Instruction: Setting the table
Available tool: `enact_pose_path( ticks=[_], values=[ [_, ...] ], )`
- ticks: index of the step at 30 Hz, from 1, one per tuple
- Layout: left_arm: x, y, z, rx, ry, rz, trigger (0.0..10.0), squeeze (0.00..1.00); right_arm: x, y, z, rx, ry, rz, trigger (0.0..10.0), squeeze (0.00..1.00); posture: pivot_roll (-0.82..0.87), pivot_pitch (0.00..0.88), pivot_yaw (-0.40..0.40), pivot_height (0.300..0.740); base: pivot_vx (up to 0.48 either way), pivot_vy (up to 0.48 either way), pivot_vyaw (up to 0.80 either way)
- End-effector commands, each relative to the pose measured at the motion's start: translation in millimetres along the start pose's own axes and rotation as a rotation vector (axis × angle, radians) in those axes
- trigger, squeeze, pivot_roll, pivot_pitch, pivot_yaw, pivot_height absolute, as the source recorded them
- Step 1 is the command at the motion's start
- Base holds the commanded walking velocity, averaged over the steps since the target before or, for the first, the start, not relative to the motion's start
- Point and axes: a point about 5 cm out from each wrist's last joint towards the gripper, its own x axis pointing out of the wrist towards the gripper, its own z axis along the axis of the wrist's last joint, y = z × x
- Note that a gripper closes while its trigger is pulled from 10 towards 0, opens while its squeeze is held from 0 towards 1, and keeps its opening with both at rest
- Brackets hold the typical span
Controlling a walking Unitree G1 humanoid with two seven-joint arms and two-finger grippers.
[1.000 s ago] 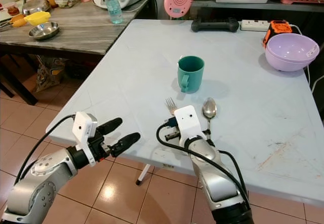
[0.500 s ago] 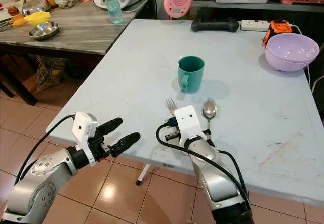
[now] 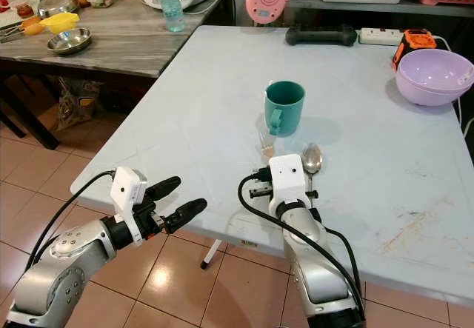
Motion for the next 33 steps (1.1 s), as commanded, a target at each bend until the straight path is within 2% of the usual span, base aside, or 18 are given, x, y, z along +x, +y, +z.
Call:
enact_pose_path(
  ticks=[1,3,5,6,10,16,21,26,28,33],
  values=[
    [-2.3,3.7,2.7,0.043,-0.015,0.041,10.0,0.00,-3.6,1.3,15.0,0.014,-0.090,-0.014,10.0,0.00,-0.12,0.090,0.117,0.740,0.000,0.000,0.00],
    [-2.1,4.7,3.6,0.051,-0.023,0.054,10.0,0.00,-4.2,1.0,17.5,0.018,-0.112,-0.018,10.0,0.00,-0.12,0.088,0.115,0.740,0.000,0.000,0.00],
    [-0.4,13.9,6.7,0.071,-0.046,0.133,10.0,0.00,-6.1,0.0,26.1,0.036,-0.174,-0.033,10.0,0.00,-0.12,0.080,0.111,0.740,0.000,0.000,0.00],
    [-0.4,13.9,6.7,0.071,-0.046,0.133,10.0,0.00,-6.1,0.0,26.1,0.036,-0.174,-0.033,10.0,0.00,-0.12,0.080,0.111,0.740,0.000,0.000,0.00],
    [-1.3,26.3,12.1,0.097,-0.079,0.257,10.0,0.00,-11.1,-1.6,37.1,0.043,-0.234,-0.036,10.0,0.00,-0.12,0.068,0.105,0.740,0.000,0.000,0.00],
    [2.1,33.7,17.8,0.123,-0.128,0.363,10.0,0.00,-19.0,-1.8,47.1,0.031,-0.289,-0.044,10.0,0.00,-0.13,0.047,0.098,0.740,0.000,0.000,0.00],
    [7.2,35.4,20.5,0.121,-0.146,0.400,10.0,0.00,-22.8,-7.4,53.0,0.024,-0.320,-0.077,10.0,0.00,-0.13,0.041,0.096,0.740,0.000,0.000,0.00],
    [11.7,39.5,23.4,0.114,-0.164,0.435,10.0,0.00,-32.9,-28.9,51.8,0.032,-0.325,-0.188,10.0,0.00,-0.15,0.036,0.099,0.740,0.000,0.000,0.00],
    [12.6,40.0,23.7,0.108,-0.168,0.440,10.0,0.00,-34.4,-31.6,50.5,0.027,-0.322,-0.204,10.0,0.00,-0.15,0.036,0.099,0.740,0.000,0.000,0.00],
    [16.0,39.0,22.0,0.102,-0.166,0.443,10.0,0.00,-38.9,-40.3,40.2,0.090,-0.271,-0.263,10.0,0.00,-0.16,0.037,0.106,0.740,0.000,0.000,-0.09]
  ],
)
